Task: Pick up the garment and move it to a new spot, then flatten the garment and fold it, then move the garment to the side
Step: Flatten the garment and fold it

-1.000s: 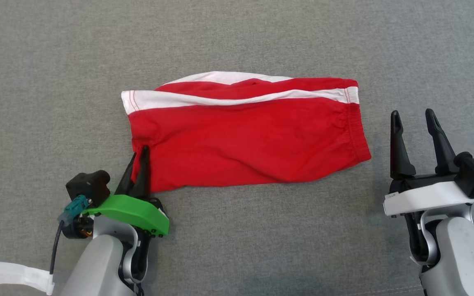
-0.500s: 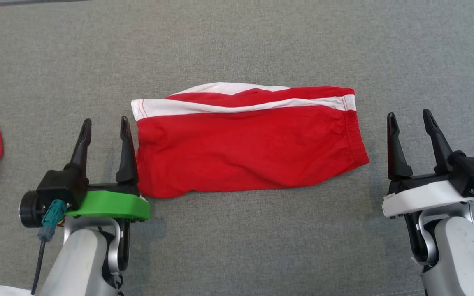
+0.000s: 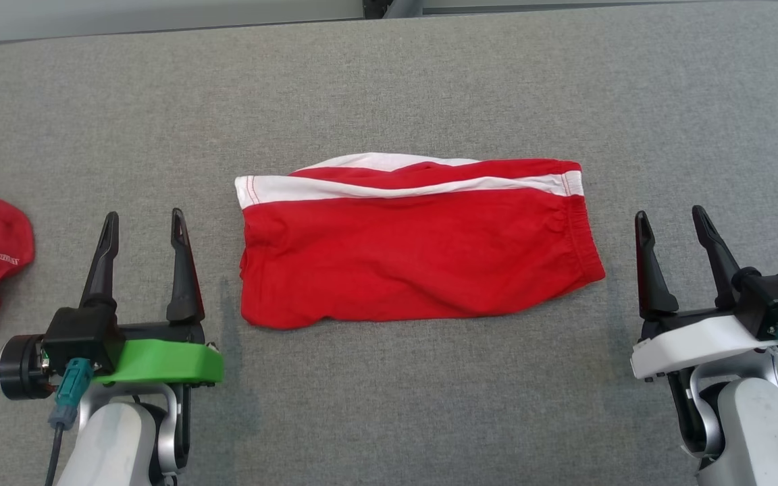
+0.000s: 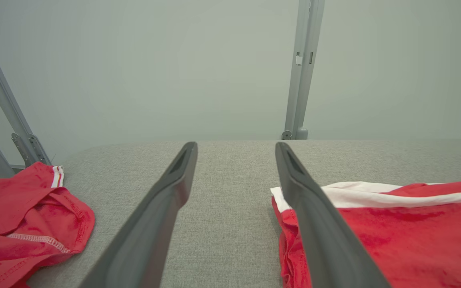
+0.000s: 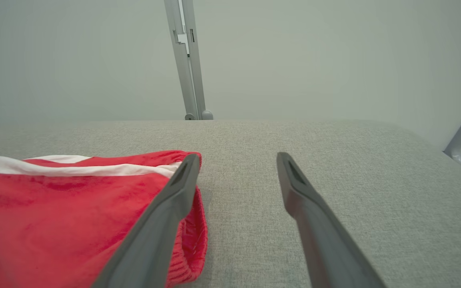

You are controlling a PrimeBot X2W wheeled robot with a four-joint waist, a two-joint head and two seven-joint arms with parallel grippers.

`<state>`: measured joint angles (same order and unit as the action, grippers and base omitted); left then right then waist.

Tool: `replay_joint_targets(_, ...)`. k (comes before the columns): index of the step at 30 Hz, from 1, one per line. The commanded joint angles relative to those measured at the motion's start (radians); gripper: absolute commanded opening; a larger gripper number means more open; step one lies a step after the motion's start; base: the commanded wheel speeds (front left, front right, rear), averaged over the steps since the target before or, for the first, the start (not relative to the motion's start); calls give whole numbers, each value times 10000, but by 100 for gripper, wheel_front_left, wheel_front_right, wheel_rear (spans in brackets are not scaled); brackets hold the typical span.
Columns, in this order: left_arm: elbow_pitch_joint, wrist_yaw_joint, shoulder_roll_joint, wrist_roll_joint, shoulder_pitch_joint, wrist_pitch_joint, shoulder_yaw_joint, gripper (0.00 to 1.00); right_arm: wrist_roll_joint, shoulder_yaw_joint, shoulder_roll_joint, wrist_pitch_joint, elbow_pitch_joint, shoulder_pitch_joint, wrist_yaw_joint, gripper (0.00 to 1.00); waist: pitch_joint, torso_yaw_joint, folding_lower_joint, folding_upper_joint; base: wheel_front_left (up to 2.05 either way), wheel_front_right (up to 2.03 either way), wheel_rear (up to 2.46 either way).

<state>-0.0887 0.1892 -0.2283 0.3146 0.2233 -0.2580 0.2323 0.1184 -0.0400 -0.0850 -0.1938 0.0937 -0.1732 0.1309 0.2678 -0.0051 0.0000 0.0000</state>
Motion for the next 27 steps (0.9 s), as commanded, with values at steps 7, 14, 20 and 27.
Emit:
replay_joint_targets(7,-109,-91,108,-31,16,-68,91,100,160,86,-262,294,338,-158,-3,100,42,233,0,0,0,0,0)
replay_joint_targets(14,-236,-204,269,-64,346,-69,191,100,465,746,-353,323,1725,-743,-3,100,429,690,0,0,0,0,0)
replay_joint_targets(20,-279,-292,400,-6,500,-68,149,100,814,876,-271,184,3053,-1226,-3,100,761,971,0,0,0,0,0)
replay_joint_targets(27,-311,-294,375,-165,576,-68,56,100,1745,1358,-265,335,4029,-1700,-3,0,954,928,0,0,0,0,0)
